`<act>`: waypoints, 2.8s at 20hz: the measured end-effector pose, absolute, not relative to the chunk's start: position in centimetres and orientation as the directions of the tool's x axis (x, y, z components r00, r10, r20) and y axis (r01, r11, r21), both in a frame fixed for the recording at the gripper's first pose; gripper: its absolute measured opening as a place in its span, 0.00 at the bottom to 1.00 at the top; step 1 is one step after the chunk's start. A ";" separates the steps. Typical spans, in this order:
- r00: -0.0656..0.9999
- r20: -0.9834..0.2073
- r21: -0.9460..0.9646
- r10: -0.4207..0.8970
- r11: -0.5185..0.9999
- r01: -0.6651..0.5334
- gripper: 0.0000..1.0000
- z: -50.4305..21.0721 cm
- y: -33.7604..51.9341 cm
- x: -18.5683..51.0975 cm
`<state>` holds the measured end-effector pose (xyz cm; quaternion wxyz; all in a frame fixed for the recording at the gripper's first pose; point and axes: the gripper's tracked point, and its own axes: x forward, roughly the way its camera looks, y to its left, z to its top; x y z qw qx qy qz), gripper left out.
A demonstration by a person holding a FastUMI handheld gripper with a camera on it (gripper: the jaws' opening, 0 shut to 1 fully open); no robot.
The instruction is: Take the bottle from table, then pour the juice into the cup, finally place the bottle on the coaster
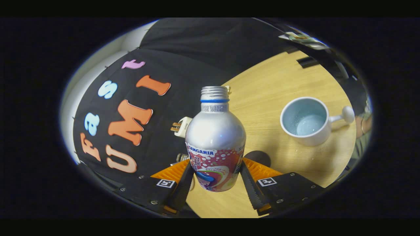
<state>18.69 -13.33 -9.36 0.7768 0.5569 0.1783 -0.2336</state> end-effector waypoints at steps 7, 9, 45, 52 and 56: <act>0.800 -0.528 0.534 -0.286 0.620 0.575 0.76 -9.1 -13.6 19.0; 0.784 -0.524 0.422 -0.333 0.698 0.578 0.77 -9.6 -13.8 19.1; 0.791 -0.458 0.072 -0.406 0.870 0.488 0.98 -14.2 -11.0 17.7; 0.915 -0.300 0.120 -0.270 0.941 0.317 0.98 -6.9 -7.1 14.3; 0.956 -0.235 0.180 -0.177 0.958 0.222 0.98 -3.6 -4.3 12.0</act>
